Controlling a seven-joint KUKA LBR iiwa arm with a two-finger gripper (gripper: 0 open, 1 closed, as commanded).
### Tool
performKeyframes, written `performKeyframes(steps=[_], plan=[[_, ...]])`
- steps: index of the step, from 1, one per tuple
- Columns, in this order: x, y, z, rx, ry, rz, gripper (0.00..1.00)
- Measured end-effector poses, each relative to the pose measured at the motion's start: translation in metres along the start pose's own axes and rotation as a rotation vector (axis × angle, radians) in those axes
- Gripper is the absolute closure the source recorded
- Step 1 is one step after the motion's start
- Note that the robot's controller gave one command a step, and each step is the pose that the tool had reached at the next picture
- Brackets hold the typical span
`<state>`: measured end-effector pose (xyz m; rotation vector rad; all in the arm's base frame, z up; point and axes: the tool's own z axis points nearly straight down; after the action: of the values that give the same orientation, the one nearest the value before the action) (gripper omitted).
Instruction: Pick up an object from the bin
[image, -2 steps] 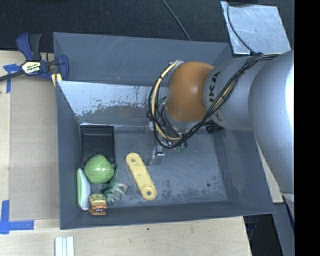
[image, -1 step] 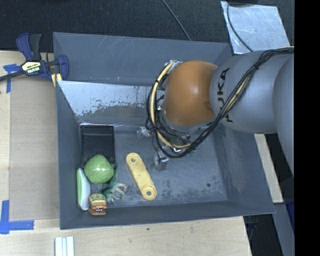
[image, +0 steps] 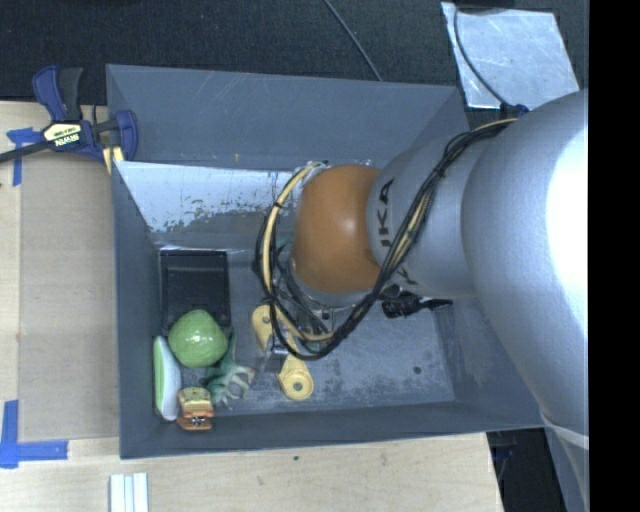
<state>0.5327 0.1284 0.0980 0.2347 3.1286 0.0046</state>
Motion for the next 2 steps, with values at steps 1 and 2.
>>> performKeyframes(steps=[1, 2], plan=[[-0.035, -0.019, 0.025, -0.003, -0.016, 0.102, 0.00], [-0.004, -0.031, 0.026, -0.005, -0.013, 0.065, 1.00]])
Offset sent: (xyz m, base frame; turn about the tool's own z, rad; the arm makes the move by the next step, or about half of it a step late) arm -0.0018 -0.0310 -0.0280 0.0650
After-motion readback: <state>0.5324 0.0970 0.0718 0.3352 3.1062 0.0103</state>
